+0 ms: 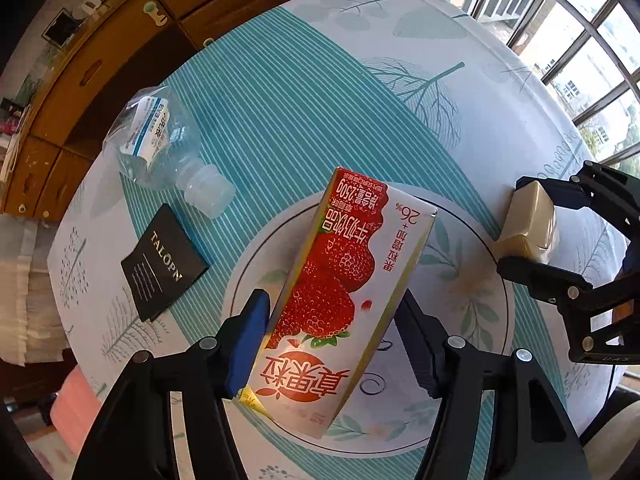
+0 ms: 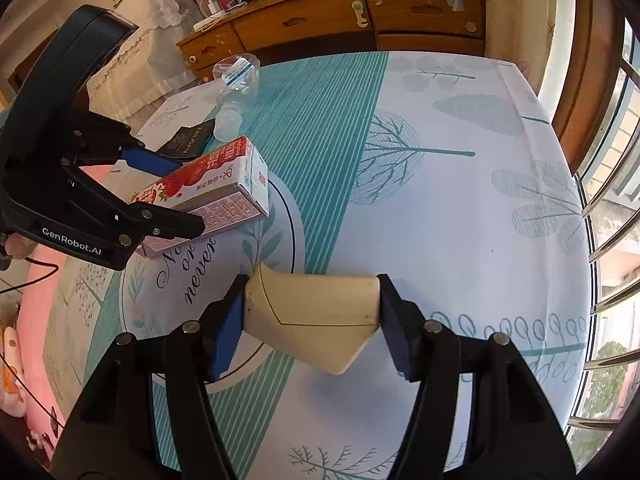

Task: Collect trash
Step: 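Grasp the beige folded paper with the right tool while the left tool grasps the strawberry milk carton, then carry the beige paper and milk carton down over the trash bin with both tools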

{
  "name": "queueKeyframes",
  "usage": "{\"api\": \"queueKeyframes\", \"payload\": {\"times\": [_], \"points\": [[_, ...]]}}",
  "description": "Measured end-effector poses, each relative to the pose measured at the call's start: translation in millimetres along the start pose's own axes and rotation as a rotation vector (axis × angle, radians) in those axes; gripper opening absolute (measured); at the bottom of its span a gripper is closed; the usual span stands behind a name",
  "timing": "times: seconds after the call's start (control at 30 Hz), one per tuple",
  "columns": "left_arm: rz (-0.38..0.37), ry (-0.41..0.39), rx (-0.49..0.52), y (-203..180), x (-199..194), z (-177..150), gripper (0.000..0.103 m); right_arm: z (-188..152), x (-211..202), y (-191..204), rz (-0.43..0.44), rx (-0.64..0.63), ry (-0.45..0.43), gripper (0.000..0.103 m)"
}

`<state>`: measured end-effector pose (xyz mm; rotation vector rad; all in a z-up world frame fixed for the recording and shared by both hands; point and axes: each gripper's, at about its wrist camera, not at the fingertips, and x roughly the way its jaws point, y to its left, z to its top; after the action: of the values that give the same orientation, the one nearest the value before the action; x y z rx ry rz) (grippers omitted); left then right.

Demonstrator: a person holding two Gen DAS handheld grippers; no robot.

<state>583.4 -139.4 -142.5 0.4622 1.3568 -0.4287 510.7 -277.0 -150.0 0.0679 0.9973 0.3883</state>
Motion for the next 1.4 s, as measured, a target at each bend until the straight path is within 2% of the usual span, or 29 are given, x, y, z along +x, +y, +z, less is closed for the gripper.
{"api": "queueKeyframes", "payload": {"times": [0.17, 0.43, 0.67, 0.97, 1.2, 1.4], "points": [[0.011, -0.011, -0.081, -11, -9, -26, 0.060, -11, -7, 2, -0.019, 0.033, 0.011, 0.059], [-0.006, -0.059, -0.206, -32, -38, -93, 0.060, -49, -38, 24, -0.056, 0.078, 0.013, 0.059], [-0.020, -0.160, -0.270, -71, -80, -187, 0.060, -97, -90, 73, -0.093, 0.104, -0.030, 0.059], [-0.065, -0.267, -0.259, -118, -132, -326, 0.060, -176, -160, 176, -0.150, 0.100, -0.106, 0.059], [-0.098, -0.296, -0.283, -138, -150, -430, 0.060, -256, -202, 245, -0.178, 0.129, -0.132, 0.059], [-0.097, -0.276, -0.282, -158, -147, -502, 0.060, -321, -214, 281, -0.175, 0.157, -0.075, 0.059]]}}
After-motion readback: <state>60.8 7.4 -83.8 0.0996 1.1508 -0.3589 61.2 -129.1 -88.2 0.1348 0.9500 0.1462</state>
